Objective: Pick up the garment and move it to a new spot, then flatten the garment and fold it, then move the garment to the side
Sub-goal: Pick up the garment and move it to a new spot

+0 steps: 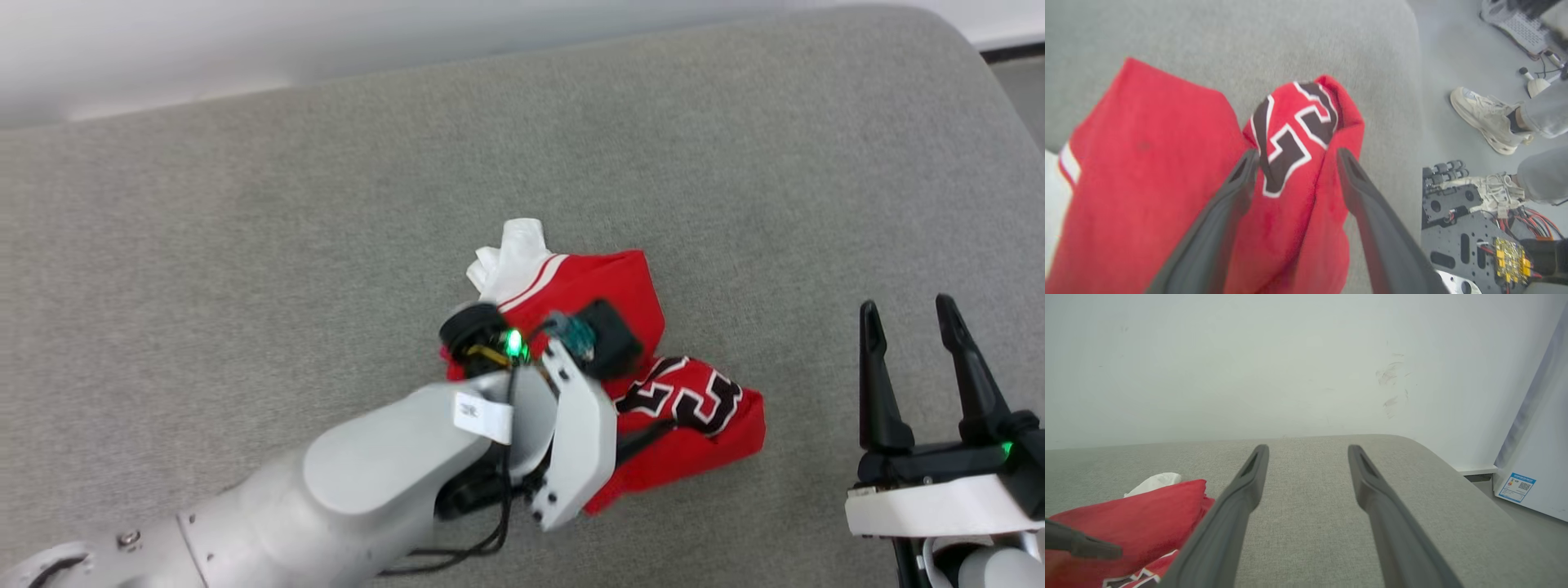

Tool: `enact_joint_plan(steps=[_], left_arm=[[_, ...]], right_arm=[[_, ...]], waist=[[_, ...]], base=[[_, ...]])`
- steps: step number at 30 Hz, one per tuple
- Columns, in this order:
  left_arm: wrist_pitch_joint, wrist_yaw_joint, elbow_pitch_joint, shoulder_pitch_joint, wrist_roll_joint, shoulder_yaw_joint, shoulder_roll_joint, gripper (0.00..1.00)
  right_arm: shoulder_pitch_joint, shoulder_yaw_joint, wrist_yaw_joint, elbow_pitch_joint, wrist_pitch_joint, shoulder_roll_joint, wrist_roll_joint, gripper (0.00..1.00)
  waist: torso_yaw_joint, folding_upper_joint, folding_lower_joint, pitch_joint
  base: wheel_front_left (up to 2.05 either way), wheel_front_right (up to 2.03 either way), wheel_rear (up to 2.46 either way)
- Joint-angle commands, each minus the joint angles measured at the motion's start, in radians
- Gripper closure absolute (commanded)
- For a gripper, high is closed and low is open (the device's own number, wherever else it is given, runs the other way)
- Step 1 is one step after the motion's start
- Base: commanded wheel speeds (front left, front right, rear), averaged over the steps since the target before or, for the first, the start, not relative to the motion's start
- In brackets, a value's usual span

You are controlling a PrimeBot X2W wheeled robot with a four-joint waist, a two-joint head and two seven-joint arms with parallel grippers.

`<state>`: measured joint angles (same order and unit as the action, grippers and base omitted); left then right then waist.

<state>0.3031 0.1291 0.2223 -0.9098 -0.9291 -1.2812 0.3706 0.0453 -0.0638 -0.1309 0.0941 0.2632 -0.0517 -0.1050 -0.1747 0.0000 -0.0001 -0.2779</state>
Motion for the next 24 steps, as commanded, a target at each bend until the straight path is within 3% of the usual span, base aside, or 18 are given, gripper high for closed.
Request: enact_joint_plan(steps=[1, 3, 5, 12, 19, 24], left_arm=[[-0.078, 0.0, 0.0, -0.024, 0.004, 0.025, -0.004, 0.0], [-0.166, -0.002, 0.001, -0.028, 0.01, 0.062, -0.005, 0.0], [-0.257, -0.032, 0.005, -0.037, 0.039, 0.105, 0.003, 0.0], [-0.521, -0.214, 0.011, 0.035, 0.135, 0.227, 0.061, 0.0], [-0.569, -0.419, -0.07, 0.21, 0.25, 0.409, 0.119, 0.0], [-0.568, -0.513, -0.172, 0.415, 0.383, 0.597, 0.127, 0.0]], right_arm=[[-0.014, -0.002, 0.0, -0.005, 0.002, 0.003, 0.007, 0.0], [-0.03, -0.004, 0.0, -0.008, 0.002, 0.002, 0.011, 0.0], [-0.04, -0.003, 0.0, -0.008, 0.002, 0.002, 0.016, 0.0], [-0.079, -0.001, 0.0, -0.011, 0.002, 0.003, 0.035, 0.0], [-0.112, -0.005, 0.0, -0.004, 0.002, 0.003, 0.041, 0.0], [-0.128, -0.002, 0.0, -0.005, 0.002, 0.002, 0.046, 0.0]], waist=[[0.019, 0.0, 0.0001, 0.031], [0.032, 0.0, 0.0001, 0.054], [0.047, 0.0, 0.0001, 0.076], [0.096, 0.0, 0.0001, 0.145], [0.142, 0.0, 0.0001, 0.187], [0.165, 0.0, 0.0001, 0.209]], base=[[0.0, 0.0, 0.0], [0.0, 0.0, 0.0], [0.0, 0.0, 0.0], [0.0, 0.0, 0.0], [0.0, 0.0, 0.0], [0.0, 0.0, 0.0]])
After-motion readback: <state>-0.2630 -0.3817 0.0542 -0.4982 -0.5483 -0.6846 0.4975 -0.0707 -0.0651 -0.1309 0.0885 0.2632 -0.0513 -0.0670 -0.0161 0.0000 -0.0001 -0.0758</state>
